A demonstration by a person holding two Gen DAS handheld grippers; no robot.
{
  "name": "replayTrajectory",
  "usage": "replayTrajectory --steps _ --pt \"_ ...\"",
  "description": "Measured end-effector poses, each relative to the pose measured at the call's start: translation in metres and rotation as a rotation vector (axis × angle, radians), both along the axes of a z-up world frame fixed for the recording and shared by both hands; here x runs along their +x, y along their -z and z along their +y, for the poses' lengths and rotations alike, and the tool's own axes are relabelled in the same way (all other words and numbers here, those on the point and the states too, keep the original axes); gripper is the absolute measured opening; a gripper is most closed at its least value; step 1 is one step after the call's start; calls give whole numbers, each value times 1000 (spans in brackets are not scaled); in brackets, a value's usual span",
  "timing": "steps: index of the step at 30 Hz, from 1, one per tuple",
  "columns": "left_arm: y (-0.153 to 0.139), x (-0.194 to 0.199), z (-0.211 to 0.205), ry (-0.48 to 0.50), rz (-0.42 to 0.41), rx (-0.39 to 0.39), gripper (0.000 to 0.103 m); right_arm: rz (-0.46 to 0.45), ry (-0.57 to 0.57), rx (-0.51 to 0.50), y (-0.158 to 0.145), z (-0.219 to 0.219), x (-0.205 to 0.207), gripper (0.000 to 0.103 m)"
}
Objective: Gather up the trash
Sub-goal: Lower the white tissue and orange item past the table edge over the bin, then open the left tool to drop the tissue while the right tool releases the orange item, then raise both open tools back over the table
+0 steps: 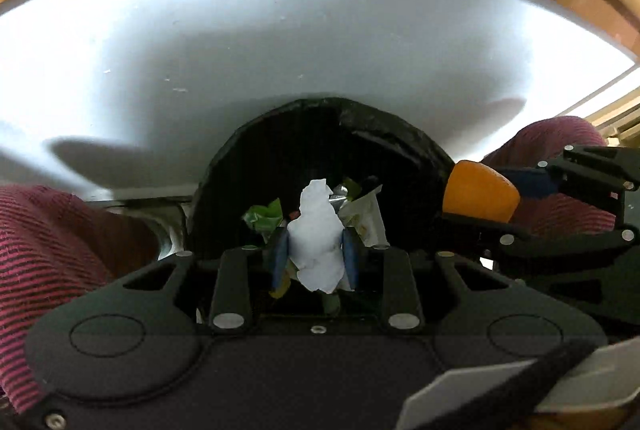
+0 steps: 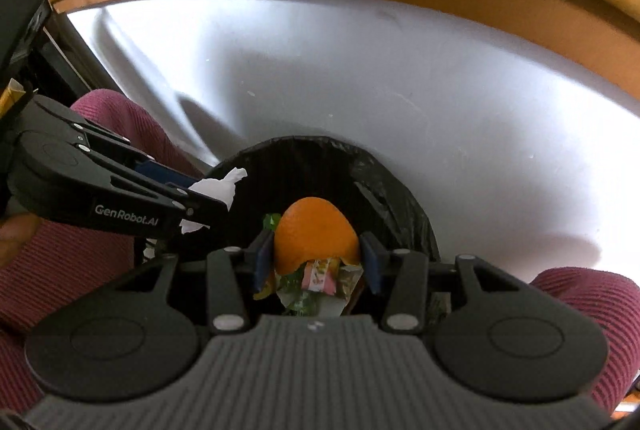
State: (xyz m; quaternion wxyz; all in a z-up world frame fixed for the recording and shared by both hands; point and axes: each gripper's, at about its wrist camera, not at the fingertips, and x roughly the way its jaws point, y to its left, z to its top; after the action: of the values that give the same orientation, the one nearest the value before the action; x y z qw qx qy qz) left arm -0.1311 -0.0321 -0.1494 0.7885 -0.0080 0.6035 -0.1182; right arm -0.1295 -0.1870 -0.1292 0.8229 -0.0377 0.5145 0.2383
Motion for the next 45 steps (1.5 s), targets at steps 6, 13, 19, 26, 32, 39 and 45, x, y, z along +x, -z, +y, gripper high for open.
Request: replayTrajectory --steps 6,13,19,26,32,39,45 --pt "7 1 1 -2 29 15 27 31 2 -5 9 1 2 52" --pt "18 7 0 -12 45 33 27 54 23 -13 14 4 8 52" --pt "14 6 -4 -3 28 45 31 47 17 0 13 6 7 63" --pt "13 6 -7 1 29 66 49 46 19 2 12 6 5 68" --pt "9 7 -6 -5 24 90 61 37 24 0 9 4 4 70" --pt "-27 2 -1 17 -71 72 63 -23 18 23 -19 -3 1 71" --pt "-96 -2 13 42 -232 -46 68 -175 -12 124 -81 -23 -2 76"
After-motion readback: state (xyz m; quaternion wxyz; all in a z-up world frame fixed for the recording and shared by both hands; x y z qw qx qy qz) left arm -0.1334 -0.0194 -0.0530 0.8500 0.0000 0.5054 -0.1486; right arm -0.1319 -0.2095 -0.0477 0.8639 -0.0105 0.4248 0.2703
